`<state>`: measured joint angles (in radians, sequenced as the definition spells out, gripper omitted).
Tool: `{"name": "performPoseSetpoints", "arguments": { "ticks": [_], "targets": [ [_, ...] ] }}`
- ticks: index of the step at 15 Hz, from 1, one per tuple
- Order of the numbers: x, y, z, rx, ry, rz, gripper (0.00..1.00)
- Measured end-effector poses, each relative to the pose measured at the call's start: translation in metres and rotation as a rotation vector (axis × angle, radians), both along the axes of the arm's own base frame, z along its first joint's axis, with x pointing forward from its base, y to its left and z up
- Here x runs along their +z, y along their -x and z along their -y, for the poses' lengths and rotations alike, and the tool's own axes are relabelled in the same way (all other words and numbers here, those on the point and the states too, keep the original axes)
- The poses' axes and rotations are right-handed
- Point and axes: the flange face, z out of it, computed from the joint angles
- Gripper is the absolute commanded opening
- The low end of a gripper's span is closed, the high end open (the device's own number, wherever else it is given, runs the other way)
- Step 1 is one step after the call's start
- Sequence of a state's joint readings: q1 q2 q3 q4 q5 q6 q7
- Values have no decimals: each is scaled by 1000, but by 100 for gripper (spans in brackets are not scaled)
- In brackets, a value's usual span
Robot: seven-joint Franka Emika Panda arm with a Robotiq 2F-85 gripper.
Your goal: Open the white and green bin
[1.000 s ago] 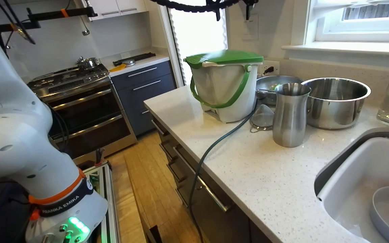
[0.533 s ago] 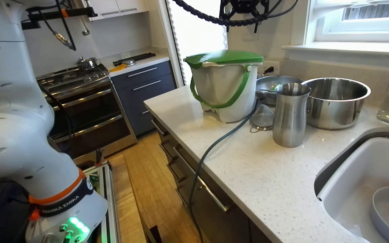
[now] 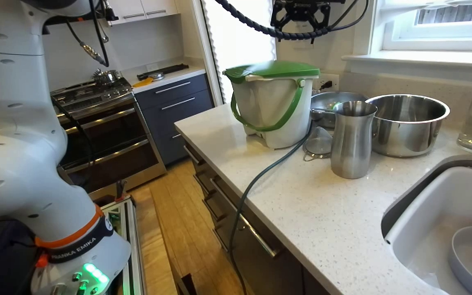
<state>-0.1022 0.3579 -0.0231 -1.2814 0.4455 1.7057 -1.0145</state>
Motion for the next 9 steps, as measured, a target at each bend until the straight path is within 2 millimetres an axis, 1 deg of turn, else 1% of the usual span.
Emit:
{"name": "performPoseSetpoints", "arguments": {
  "ticks": [2,6,9],
  "targets": [
    [-5,-1,0,-3,3,-10,100],
    [-33,-10,-1,-8,-12,-55,100],
    [-52,-15,-2,-50,-26,-110,100]
  ]
}}
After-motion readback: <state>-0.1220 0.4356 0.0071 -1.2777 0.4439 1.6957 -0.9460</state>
